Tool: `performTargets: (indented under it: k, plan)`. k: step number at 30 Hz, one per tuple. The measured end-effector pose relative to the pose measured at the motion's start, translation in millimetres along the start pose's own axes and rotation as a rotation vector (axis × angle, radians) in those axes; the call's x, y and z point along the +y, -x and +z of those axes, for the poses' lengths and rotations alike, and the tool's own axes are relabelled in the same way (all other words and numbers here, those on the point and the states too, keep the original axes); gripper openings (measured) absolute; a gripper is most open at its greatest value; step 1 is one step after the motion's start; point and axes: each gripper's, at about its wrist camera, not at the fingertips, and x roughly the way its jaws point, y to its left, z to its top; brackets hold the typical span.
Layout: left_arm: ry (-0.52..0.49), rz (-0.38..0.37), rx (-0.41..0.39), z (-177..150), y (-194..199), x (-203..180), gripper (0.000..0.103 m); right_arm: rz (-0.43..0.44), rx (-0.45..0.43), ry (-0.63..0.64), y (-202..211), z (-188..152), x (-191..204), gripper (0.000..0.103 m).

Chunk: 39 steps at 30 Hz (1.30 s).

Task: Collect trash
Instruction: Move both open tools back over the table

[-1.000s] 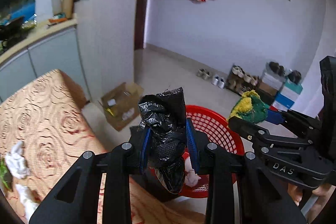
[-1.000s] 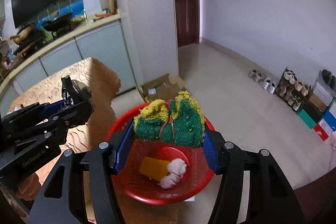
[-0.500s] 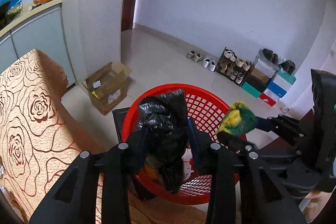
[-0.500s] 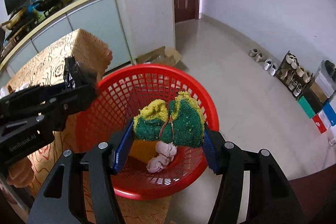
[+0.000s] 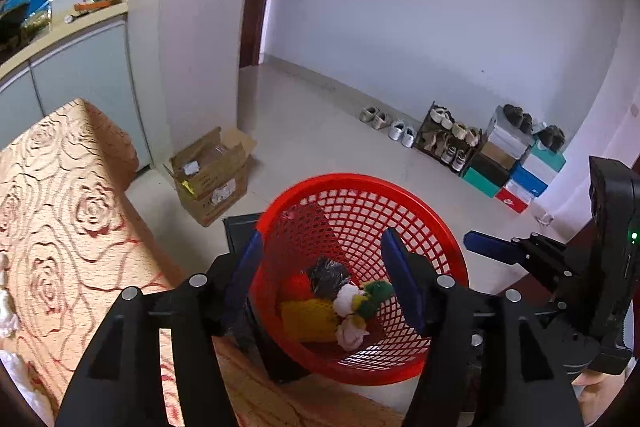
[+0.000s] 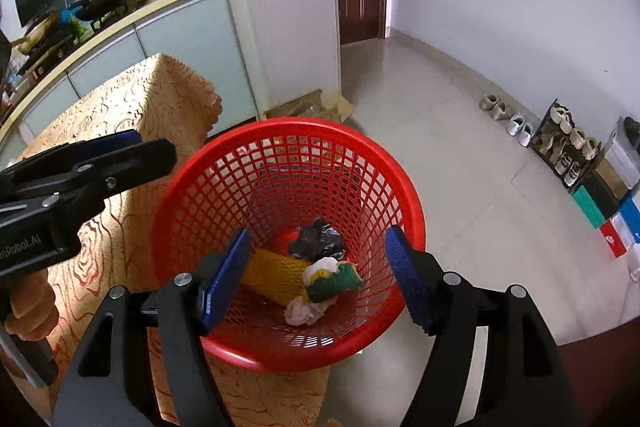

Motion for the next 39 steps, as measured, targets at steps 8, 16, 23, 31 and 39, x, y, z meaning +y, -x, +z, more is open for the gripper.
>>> performTargets:
  k: [8,16,23,31,39]
  plan:
    - [0.036,0.070,-0.092,3,51,14,0.061,0.007,-0.102,-0.025,34,7,9,0.067]
    - [0.069,0.223,-0.210,-5,121,34,0.072,0.062,-0.205,-0.019,62,14,42,0.070]
    - [0.112,0.383,-0.298,-23,183,50,0.074,0.134,-0.266,0.037,84,22,87,0.076]
    - [0.174,0.581,-0.363,-53,250,78,0.076,0.235,-0.307,0.114,106,20,146,0.077]
    - [0.250,0.693,-0.383,-88,296,110,0.078,0.316,-0.317,0.198,120,14,201,0.078]
